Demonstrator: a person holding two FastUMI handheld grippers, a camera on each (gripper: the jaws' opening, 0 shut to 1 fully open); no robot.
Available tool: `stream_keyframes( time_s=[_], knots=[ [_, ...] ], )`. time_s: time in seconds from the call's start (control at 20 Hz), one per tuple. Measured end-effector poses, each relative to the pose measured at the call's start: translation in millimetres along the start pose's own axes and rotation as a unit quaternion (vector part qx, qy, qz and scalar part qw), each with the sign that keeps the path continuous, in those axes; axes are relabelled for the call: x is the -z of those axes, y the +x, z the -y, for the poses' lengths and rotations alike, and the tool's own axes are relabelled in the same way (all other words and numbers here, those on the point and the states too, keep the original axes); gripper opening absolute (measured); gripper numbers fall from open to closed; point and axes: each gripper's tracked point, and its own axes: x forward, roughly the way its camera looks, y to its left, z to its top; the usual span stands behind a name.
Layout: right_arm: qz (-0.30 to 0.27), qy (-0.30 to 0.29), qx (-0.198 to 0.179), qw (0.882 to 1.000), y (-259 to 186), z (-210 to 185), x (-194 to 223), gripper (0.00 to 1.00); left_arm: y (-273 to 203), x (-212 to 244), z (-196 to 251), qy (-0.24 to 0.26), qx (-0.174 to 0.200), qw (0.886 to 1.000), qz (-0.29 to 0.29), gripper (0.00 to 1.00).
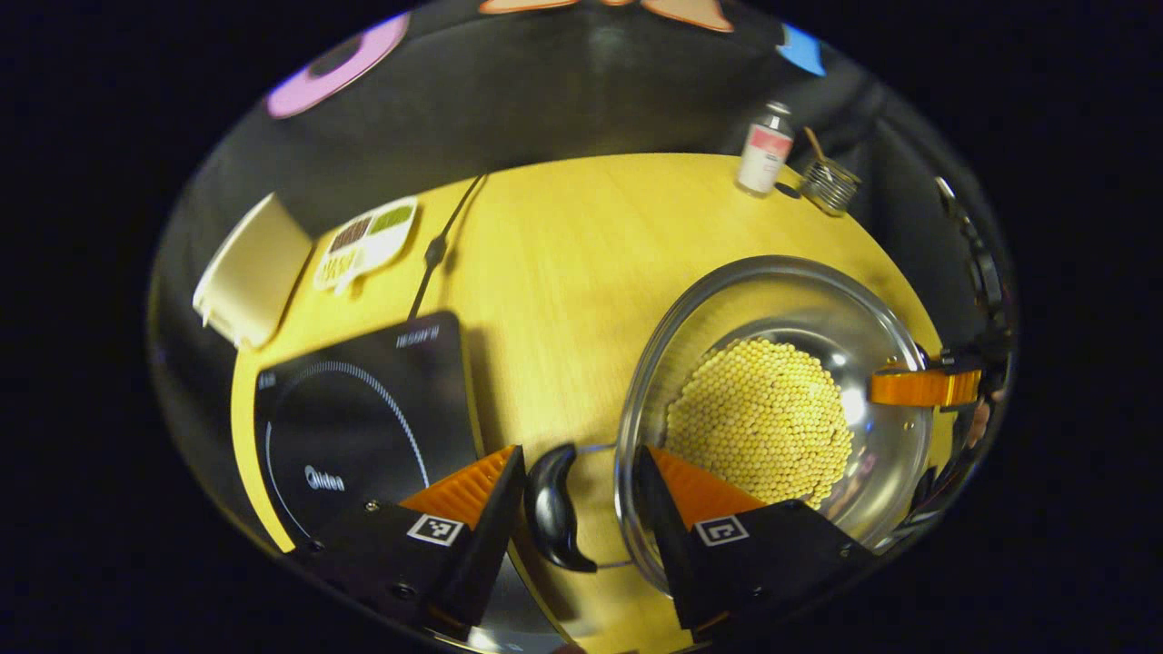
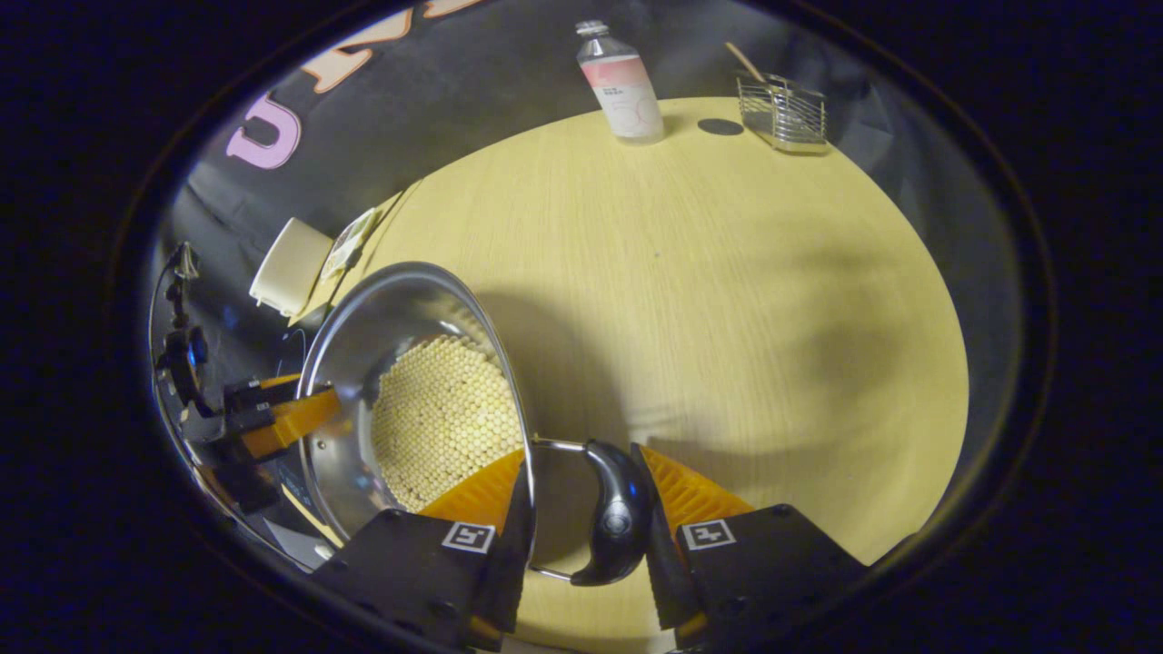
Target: First push the handle of the pot to place it horizontally, then grasp the pot with both hands and set it on the induction cooktop.
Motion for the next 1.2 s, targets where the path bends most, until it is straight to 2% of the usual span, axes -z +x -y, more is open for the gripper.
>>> stream_keyframes(
  time_s=[0.05, 0.1, 0.15, 0.2, 0.25, 0.3, 0.35, 0.5, 0.55, 0.6, 0.85, 1.2],
  knots=[
    [0.0, 0.003, 0.0, 1.0, 0, 1, -1, 0.57, 4, 9, -2, 0.007, -0.001, 1.0, -0.024, 0.78],
    [-0.001, 0.006, -0.002, 1.0, -1, 0, 0, 0.6, 3, 8, -2, 0.0, 0.009, 1.0, -0.024, 0.75],
    [0.002, 0.007, 0.0, 1.0, 0, 1, -2, 0.54, 3, 7, -1, -0.019, 0.017, 0.999, -0.023, 0.7],
    [0.004, 0.004, 0.005, 1.0, 1, 2, -1, 0.54, 1, 13, 1, -0.044, 0.025, 0.998, -0.034, 0.66],
    [0.006, 0.001, 0.01, 1.0, 3, 2, -3, 0.54, 1, 14, 1, -0.064, 0.034, 0.997, -0.035, 0.66],
    [0.006, -0.004, 0.013, 1.0, 3, 1, -3, 0.6, 0, 16, 2, -0.073, 0.04, 0.996, -0.039, 0.63],
    [0.009, -0.003, 0.014, 1.0, -1, 0, -6, 0.54, -1, 18, 2, -0.075, 0.043, 0.995, -0.043, 0.6],
    [0.003, -0.01, 0.016, 1.0, -2, 2, 0, 0.55, -5, 22, 5, -0.088, 0.052, 0.993, -0.052, 0.53],
    [0.005, -0.012, 0.017, 1.0, -5, 1, -1, 0.49, -6, 26, 8, -0.097, 0.056, 0.992, -0.056, 0.53],
    [0.009, -0.013, 0.017, 1.0, -6, 0, -3, 0.55, -9, 27, 9, -0.105, 0.059, 0.991, -0.054, 0.53],
    [0.018, -0.011, 0.003, 1.0, -24, -18, -7, 0.55, -39, 21, -2, -0.103, 0.05, 0.993, -0.036, 0.53],
    [0.024, -0.032, -0.029, 0.999, -37, -85, -7, 0.55, -85, 31, -56, -0.117, 0.023, 0.993, -0.02, 0.53]
  ],
)
